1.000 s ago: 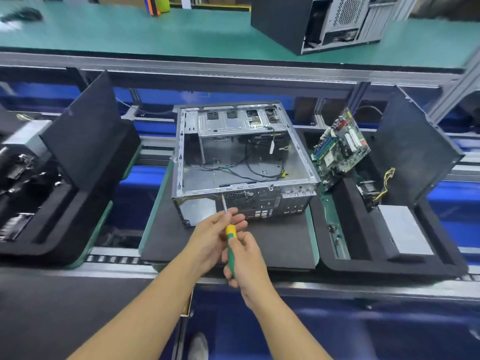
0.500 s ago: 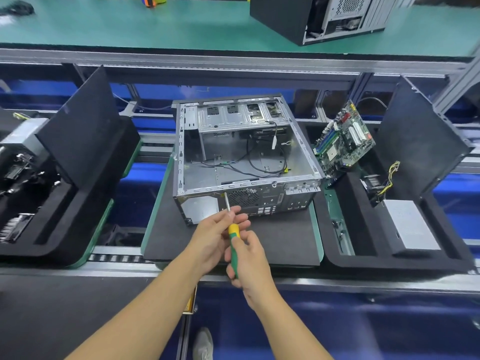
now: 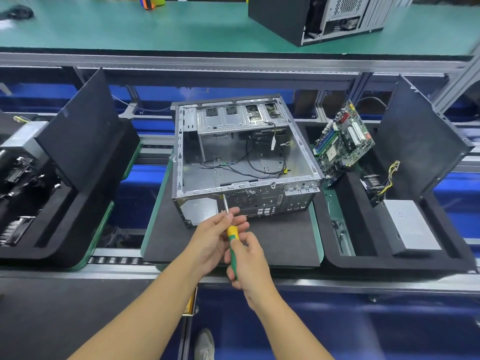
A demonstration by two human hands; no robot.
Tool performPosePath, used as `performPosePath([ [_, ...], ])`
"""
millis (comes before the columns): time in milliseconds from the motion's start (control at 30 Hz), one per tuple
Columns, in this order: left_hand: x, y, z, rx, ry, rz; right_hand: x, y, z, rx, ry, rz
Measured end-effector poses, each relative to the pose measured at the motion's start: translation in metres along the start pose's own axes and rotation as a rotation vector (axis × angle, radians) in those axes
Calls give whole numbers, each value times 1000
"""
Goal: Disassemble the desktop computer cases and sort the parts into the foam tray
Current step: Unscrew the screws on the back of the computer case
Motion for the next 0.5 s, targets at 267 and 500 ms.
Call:
performPosePath([
  [267, 2, 2, 0, -23, 43, -15, -7, -9, 4, 249, -59, 134],
  [500, -4, 7, -2, 315, 3, -103, -8, -11, 3, 532, -149, 204],
])
Point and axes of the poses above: each hand's wrist, its own x-axis towards the middle knuckle, its own z-axis out of the palm, y = z × x, the point moved 3 cm from there along x, towards the middle knuckle, and after that the axes turned 1 degree about -x, right-handed, at the moved point
